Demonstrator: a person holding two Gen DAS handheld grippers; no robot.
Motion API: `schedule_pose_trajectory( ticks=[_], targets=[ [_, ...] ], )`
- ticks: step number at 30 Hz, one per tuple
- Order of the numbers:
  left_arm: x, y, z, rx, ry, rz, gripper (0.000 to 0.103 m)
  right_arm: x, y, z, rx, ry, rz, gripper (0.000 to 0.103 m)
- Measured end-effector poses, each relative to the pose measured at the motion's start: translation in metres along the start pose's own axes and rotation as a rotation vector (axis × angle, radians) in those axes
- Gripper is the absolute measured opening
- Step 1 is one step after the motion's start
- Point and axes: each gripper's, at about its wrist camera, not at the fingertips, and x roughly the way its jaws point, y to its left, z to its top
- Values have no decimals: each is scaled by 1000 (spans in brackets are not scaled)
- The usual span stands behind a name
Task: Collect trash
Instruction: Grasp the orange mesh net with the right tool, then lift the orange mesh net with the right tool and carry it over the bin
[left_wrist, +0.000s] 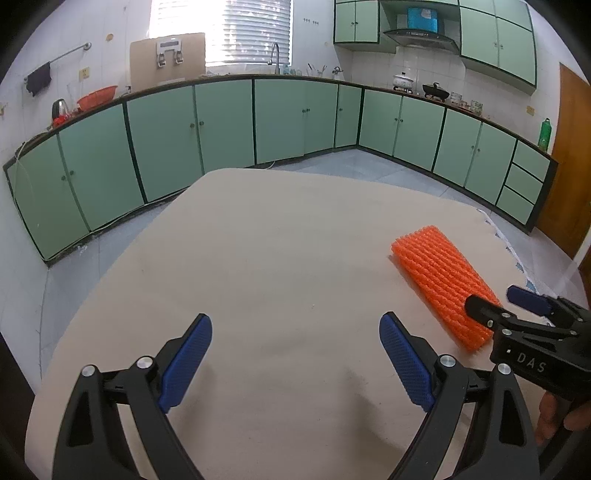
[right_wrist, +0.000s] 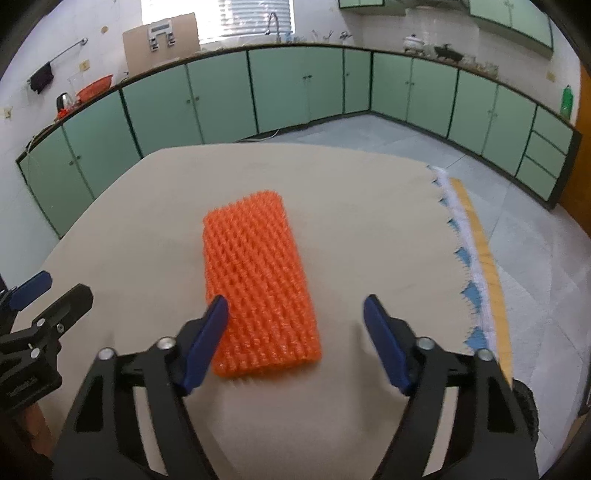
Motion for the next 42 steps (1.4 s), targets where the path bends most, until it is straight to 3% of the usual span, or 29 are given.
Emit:
schedule_pose_trajectory(
  ticks=[5,13,23,42],
  targets=[
    [0,-1,0,-1,1,0,90,4,1,-1,15,39,70,44],
    [-3,-9,1,3,3,-9,90,-4,7,1,3,24,94,11],
    [-17,-22,2,15,-11,-47,90,-36,-8,-7,32,-26,108,10],
    [-75,-81,8,54,-79,-154,90,-136,-58,-22,92,-151,33,10]
  ],
)
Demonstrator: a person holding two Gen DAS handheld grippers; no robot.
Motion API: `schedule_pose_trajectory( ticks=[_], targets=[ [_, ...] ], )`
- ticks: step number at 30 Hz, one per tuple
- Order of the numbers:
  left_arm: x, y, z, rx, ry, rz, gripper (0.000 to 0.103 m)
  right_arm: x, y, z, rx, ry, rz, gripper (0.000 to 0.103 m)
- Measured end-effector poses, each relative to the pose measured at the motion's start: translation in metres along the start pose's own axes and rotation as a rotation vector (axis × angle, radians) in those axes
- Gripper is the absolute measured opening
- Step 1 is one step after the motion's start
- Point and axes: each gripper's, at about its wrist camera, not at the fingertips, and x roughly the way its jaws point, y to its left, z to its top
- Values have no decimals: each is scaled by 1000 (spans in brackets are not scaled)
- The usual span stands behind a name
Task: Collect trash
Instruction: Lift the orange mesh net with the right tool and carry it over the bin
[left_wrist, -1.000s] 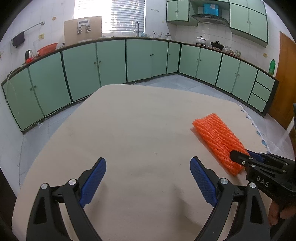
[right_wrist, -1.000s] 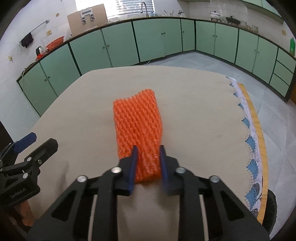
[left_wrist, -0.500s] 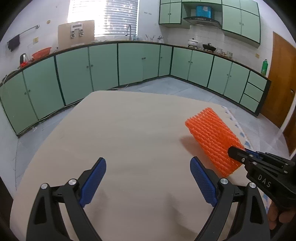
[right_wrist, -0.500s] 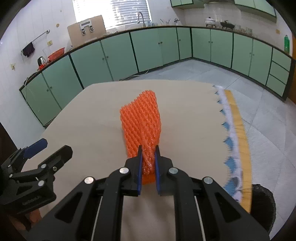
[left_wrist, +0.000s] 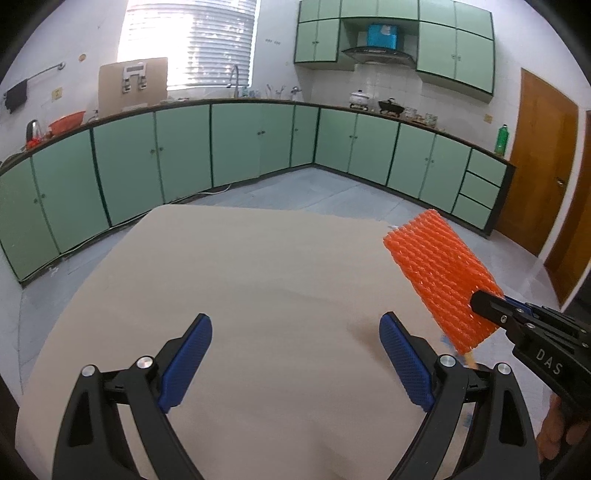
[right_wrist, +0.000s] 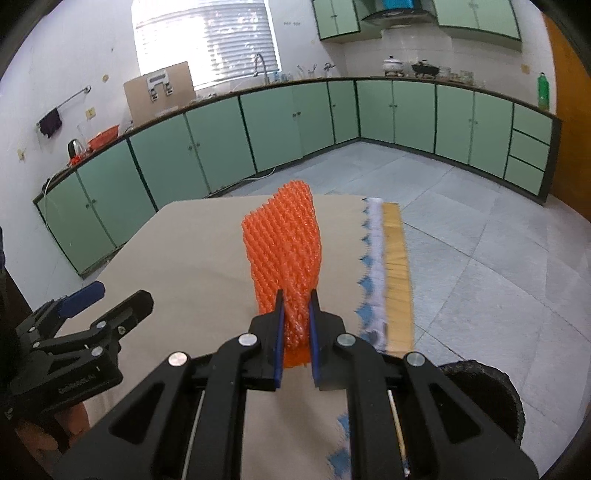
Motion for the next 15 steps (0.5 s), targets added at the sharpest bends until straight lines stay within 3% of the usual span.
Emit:
schedule_pose_trajectory(
  ticks=[15],
  targets=[
    [-26,-85,-16,84,-6,-131,90,-71,-63,-42,88,-41,-111,10]
  ],
)
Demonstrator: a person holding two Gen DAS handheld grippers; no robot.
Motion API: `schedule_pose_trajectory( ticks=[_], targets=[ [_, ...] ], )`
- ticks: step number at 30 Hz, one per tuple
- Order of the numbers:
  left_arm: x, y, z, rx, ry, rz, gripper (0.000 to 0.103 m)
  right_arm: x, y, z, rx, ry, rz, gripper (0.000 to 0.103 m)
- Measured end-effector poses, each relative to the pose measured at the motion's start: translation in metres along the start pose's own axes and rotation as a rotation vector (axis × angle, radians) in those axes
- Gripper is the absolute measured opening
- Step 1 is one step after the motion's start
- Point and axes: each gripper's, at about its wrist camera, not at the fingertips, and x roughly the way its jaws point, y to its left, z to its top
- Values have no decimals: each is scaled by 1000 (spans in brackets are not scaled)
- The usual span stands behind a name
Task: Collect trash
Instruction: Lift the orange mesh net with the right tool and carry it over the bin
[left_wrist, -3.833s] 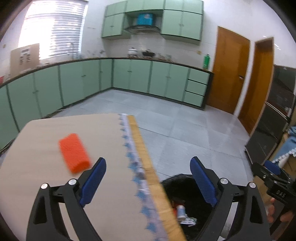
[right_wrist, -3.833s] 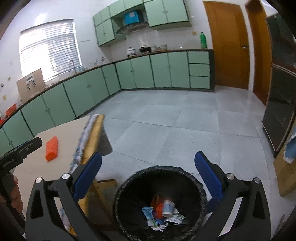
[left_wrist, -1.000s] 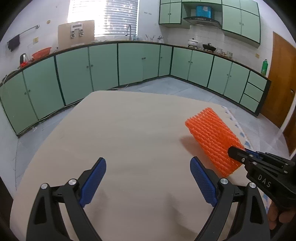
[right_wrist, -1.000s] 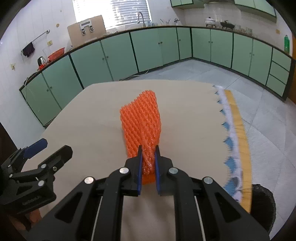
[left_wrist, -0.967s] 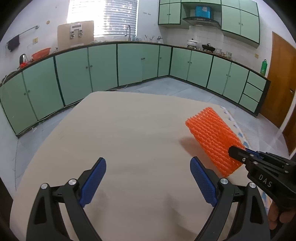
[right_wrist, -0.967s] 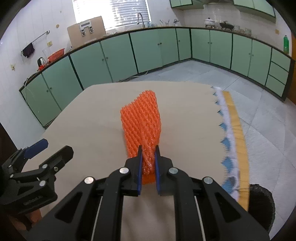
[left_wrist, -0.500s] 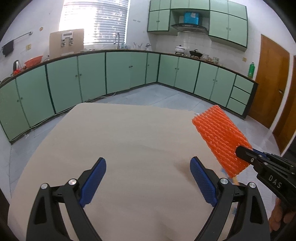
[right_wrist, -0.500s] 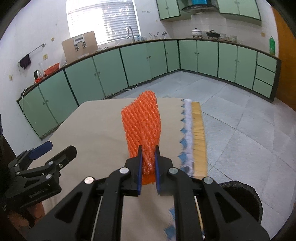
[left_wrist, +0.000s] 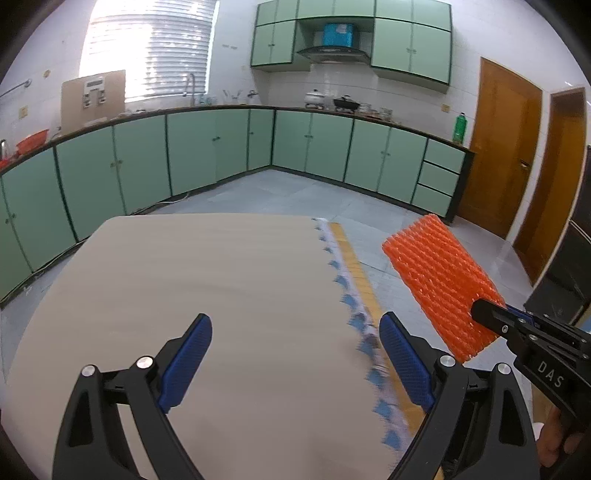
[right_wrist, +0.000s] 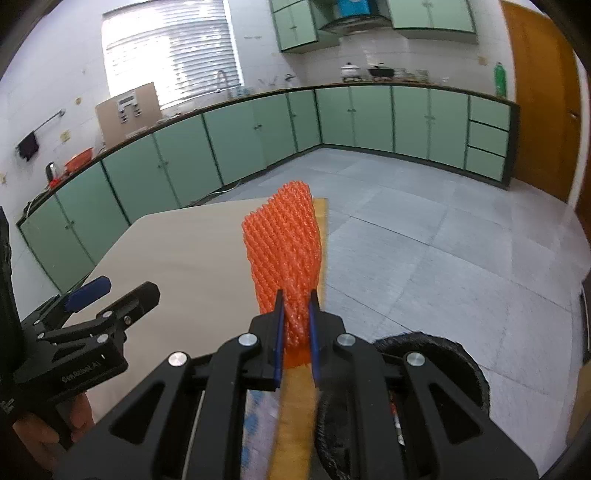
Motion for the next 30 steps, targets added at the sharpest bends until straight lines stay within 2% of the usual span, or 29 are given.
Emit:
schedule_pose_trajectory(
  ticks=[14,24,30],
  targets=[
    [0,-63,-19,73,9,-70,90,-35,-63,-36,81,-2,-127,10],
    [3,-96,-29,116,19,-110,90,-41,-98,-66,145,27,-187,10],
    [5,-106,-33,128,31,-124,90,-31,-113,-77,170,67,-206,11]
  ],
)
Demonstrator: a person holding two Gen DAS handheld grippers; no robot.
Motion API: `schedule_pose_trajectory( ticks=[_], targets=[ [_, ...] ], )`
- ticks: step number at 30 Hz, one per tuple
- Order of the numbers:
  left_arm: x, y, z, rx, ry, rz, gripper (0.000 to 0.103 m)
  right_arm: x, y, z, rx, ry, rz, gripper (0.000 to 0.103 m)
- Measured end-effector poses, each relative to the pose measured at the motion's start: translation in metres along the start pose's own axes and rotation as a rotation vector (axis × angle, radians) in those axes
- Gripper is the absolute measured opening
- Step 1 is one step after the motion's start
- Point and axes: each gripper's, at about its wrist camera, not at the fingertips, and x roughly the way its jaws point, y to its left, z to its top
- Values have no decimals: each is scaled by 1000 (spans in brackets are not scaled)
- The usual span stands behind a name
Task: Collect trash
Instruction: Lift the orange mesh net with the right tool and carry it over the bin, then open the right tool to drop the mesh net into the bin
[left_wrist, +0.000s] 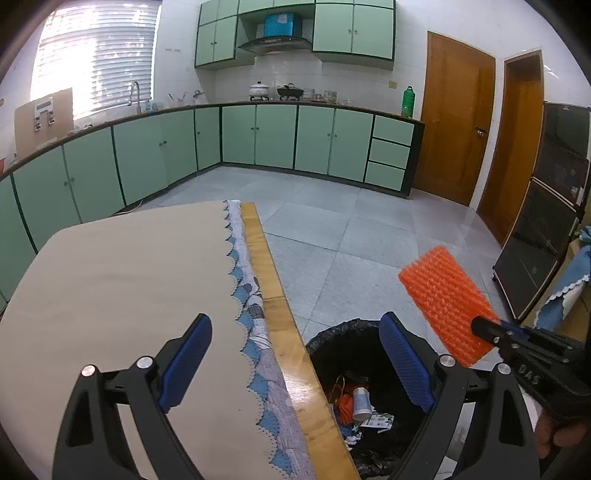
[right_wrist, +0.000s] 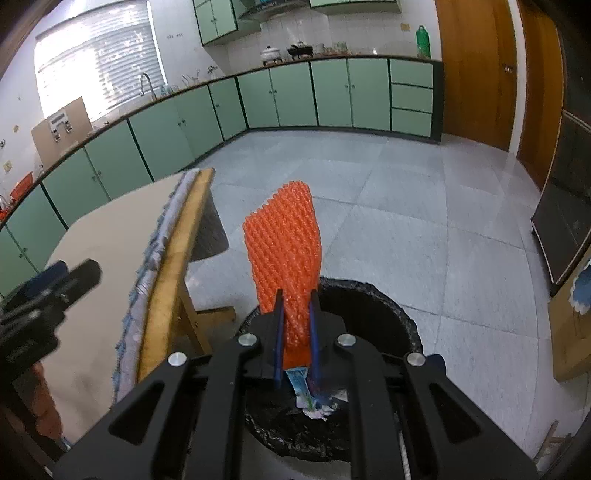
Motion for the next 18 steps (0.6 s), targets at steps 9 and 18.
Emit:
schedule_pose_trajectory(
  ticks=[9,18],
  targets=[
    [0,-2,0,5,6,6,90,27,-11,-12,23,61,-12,14],
    [9,2,-2,-5,34,7,90,25,-11,-5,30,38,-27,39]
  ],
)
